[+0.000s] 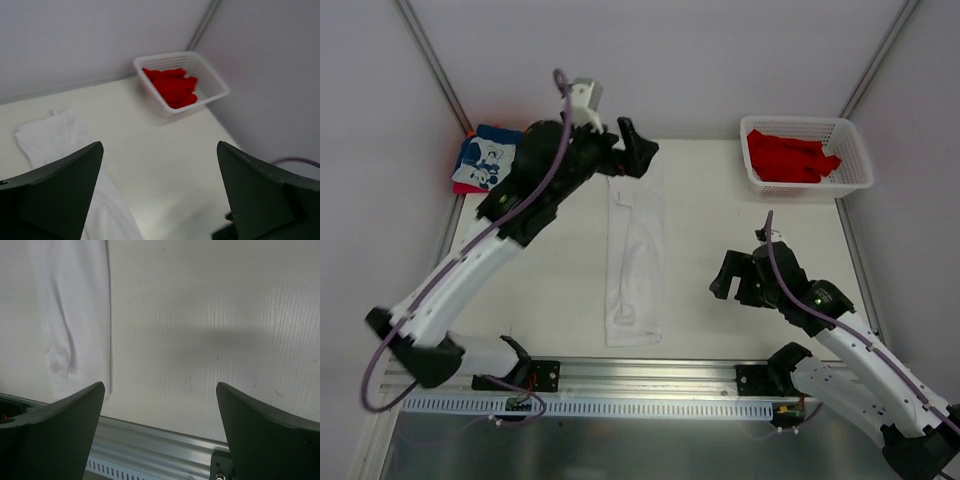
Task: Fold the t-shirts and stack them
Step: Fold the tshirt
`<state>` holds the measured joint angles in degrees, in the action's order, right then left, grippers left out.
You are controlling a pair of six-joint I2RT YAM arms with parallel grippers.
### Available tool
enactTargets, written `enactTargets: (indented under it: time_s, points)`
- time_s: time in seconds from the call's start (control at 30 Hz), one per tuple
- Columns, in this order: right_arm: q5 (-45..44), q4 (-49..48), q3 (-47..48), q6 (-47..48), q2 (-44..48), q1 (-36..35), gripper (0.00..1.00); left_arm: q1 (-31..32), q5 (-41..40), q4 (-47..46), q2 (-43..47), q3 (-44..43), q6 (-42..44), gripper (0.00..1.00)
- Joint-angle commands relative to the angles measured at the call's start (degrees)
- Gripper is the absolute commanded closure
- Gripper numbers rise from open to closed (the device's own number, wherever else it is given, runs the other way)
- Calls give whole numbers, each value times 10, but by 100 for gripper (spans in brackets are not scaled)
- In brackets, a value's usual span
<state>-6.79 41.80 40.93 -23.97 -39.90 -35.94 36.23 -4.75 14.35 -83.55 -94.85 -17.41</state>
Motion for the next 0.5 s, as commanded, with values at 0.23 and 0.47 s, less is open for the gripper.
enactTargets:
  time_s: [0.23,0.47]
  points:
    - [37,-123,-59,-54,-45,-4,1,148,-96,76,323,482,-280,4]
    - [71,-232,-139,-112,-128,-43,0,193,-101,93,423,693,-404,14]
